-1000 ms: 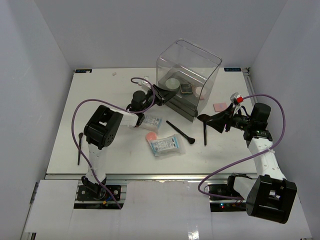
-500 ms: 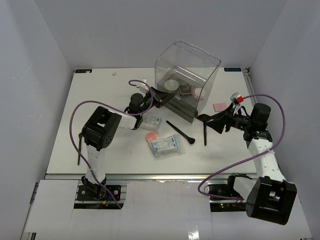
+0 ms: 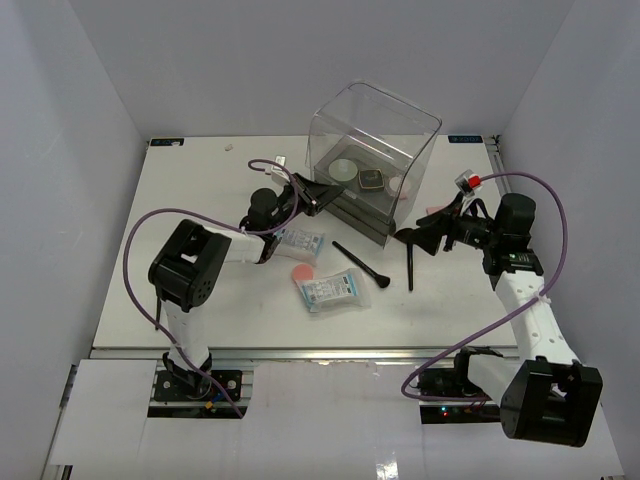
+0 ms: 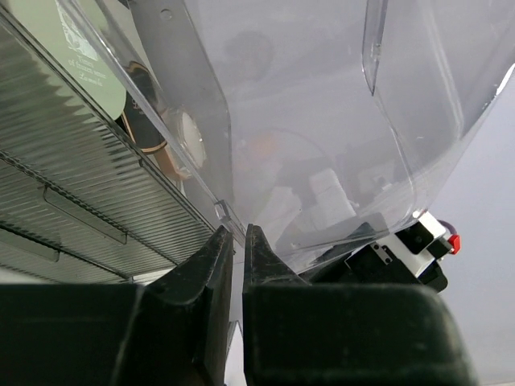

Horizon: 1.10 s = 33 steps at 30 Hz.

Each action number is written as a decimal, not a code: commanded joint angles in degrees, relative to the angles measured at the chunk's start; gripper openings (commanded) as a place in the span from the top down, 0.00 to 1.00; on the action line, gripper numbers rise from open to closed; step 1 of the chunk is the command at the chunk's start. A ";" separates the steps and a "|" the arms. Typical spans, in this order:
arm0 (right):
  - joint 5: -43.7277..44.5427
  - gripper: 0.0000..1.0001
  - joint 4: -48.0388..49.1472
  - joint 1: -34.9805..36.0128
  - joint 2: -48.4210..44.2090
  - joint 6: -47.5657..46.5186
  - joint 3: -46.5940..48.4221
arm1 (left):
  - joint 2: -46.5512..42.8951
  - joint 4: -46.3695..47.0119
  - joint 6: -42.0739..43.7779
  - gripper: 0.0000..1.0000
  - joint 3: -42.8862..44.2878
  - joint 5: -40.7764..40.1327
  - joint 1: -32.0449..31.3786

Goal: Organize the makeup

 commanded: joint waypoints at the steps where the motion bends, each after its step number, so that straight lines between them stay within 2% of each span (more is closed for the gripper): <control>1: 7.74 0.25 1.90 6.24 1.45 6.84 4.87 | -7.12 5.23 0.29 0.99 -0.72 3.50 -0.27; 5: 10.78 0.24 3.93 9.98 2.34 8.80 5.86 | -9.59 4.97 0.11 0.99 -1.34 4.12 -0.01; 10: 12.99 0.25 5.48 11.35 3.94 10.31 7.65 | -12.34 4.19 0.41 0.99 -1.60 4.65 0.25; 21: 10.49 0.35 10.47 13.85 8.64 19.17 13.73 | -14.34 2.33 1.42 0.99 -0.98 4.99 0.34; 23: 10.91 0.39 10.83 14.55 9.28 20.09 14.30 | -14.27 2.33 1.35 0.99 -0.91 4.92 0.34; 27: 11.47 0.57 11.61 15.61 10.99 21.51 15.07 | -14.23 2.27 1.25 0.99 -0.90 4.83 0.43; 31: 11.13 0.69 11.87 15.88 12.24 21.78 15.67 | -14.63 1.60 1.31 0.96 -0.81 4.60 0.48; 33: 10.89 0.74 12.10 15.88 12.27 21.90 15.87 | -15.04 0.85 1.43 0.86 -0.90 4.39 0.69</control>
